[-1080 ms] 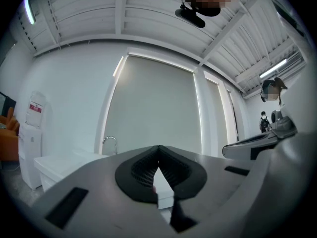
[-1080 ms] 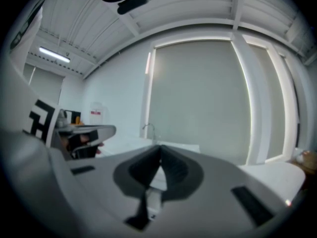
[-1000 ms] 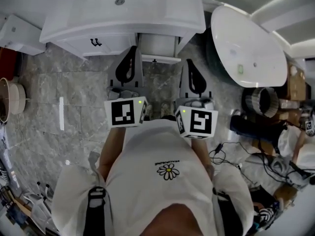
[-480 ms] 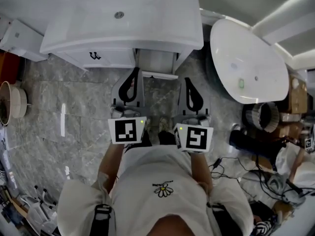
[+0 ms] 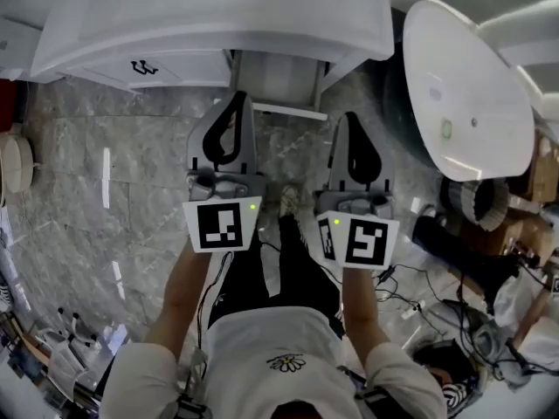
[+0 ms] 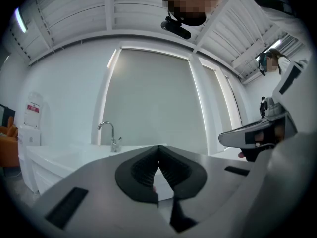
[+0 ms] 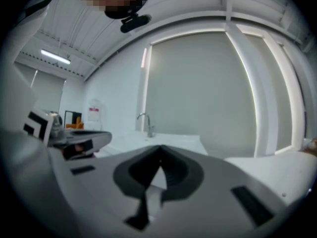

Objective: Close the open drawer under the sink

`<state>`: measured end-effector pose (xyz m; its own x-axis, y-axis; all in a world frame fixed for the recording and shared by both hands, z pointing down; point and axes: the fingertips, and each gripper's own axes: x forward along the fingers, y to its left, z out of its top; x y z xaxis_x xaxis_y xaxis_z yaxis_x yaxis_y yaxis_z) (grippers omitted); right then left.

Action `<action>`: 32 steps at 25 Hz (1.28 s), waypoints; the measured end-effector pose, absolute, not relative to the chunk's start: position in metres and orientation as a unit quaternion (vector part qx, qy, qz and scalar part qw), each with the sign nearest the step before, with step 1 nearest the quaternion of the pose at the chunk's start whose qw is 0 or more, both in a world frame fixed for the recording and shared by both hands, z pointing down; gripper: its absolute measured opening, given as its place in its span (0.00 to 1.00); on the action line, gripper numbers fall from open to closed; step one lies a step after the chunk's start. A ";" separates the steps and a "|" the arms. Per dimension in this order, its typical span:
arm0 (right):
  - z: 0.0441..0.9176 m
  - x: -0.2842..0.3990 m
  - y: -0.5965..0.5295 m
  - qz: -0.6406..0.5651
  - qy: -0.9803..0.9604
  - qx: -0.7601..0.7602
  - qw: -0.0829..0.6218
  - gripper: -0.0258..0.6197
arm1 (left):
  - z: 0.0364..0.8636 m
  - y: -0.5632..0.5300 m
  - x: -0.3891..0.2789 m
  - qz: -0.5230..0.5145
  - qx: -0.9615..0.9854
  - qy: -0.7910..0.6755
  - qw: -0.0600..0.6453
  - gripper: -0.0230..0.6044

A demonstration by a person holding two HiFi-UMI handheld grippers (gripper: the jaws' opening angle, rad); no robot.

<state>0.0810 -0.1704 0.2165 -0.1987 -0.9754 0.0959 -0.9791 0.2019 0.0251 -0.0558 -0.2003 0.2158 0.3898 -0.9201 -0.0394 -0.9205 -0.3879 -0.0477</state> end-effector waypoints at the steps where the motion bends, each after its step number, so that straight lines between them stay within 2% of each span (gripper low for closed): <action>1: 0.227 0.079 -0.174 0.019 -0.775 0.630 0.046 0.09 | 0.228 -0.203 -0.057 0.002 -0.831 0.555 0.030 0.07; 9: 0.323 0.051 -0.186 0.029 -0.791 0.608 0.067 0.09 | 0.338 -0.210 -0.068 -0.017 -0.817 0.577 -0.011 0.07; 16: 0.392 0.037 -0.184 0.057 -0.796 0.597 0.085 0.09 | 0.402 -0.211 -0.076 -0.033 -0.804 0.593 -0.035 0.07; 32: 0.443 0.042 -0.177 0.103 -0.781 0.607 0.099 0.09 | 0.459 -0.201 -0.067 -0.064 -0.801 0.590 -0.078 0.07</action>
